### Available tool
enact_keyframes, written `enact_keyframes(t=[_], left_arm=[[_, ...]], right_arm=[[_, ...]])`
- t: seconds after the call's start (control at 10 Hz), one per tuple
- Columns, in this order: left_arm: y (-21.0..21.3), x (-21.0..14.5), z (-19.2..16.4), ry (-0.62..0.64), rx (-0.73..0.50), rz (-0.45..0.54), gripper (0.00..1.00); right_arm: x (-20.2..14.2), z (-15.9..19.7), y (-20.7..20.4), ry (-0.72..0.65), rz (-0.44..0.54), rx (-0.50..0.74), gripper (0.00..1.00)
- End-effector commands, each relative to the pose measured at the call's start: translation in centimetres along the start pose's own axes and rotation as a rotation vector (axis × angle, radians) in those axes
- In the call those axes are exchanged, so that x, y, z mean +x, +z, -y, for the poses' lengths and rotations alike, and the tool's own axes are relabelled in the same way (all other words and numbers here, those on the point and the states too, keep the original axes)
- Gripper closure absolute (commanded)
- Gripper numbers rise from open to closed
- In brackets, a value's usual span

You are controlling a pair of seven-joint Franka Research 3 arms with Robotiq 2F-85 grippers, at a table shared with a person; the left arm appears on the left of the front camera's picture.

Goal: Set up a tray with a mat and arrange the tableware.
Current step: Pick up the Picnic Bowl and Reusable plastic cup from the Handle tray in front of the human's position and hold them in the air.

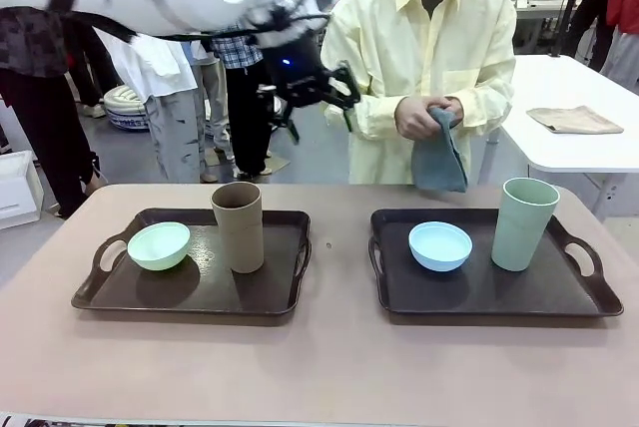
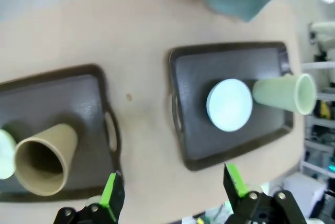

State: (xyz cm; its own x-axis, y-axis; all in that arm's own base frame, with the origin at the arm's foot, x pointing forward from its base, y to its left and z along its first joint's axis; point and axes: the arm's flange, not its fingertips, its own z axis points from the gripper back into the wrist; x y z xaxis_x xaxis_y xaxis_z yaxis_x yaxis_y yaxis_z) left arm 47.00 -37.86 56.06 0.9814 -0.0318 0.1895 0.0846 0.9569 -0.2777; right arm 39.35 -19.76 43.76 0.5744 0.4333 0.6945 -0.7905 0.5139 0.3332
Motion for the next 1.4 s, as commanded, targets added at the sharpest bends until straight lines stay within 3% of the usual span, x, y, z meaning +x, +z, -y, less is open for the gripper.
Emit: enact_keyframes(t=[0.0,0.1,0.2,0.6,0.7,0.9,1.3], left_arm=[[-1.9,1.0,2.8,0.01,0.053,0.02,0.0],[-1.5,0.0,2.4,-0.015,0.032,0.015,0.0],[-1.7,0.1,1.6,-0.004,0.019,0.006,0.0],[-1.7,0.1,1.6,-0.004,0.019,0.006,0.0],[-2.1,0.5,1.8,0.0,0.024,0.013,0.0],[-2.2,1.6,4.3,0.077,-0.032,0.014,0.0],[-5.6,2.1,8.0,0.061,0.084,0.025,0.0]], right_arm=[[0.1,0.5,-0.3,0.016,0.031,0.029,0.0],[-0.2,0.0,0.1,0.006,0.058,0.035,0.0],[0.0,0.1,-0.4,-0.004,0.002,0.011,0.0],[-0.1,0.1,-0.4,-0.01,0.009,0.016,0.0],[0.4,2.9,-1.6,0.187,0.013,0.062,0.0],[0.9,5.7,-3.7,0.284,0.037,0.059,0.0],[4.5,6.4,-5.6,0.512,-0.004,0.178,0.0]])
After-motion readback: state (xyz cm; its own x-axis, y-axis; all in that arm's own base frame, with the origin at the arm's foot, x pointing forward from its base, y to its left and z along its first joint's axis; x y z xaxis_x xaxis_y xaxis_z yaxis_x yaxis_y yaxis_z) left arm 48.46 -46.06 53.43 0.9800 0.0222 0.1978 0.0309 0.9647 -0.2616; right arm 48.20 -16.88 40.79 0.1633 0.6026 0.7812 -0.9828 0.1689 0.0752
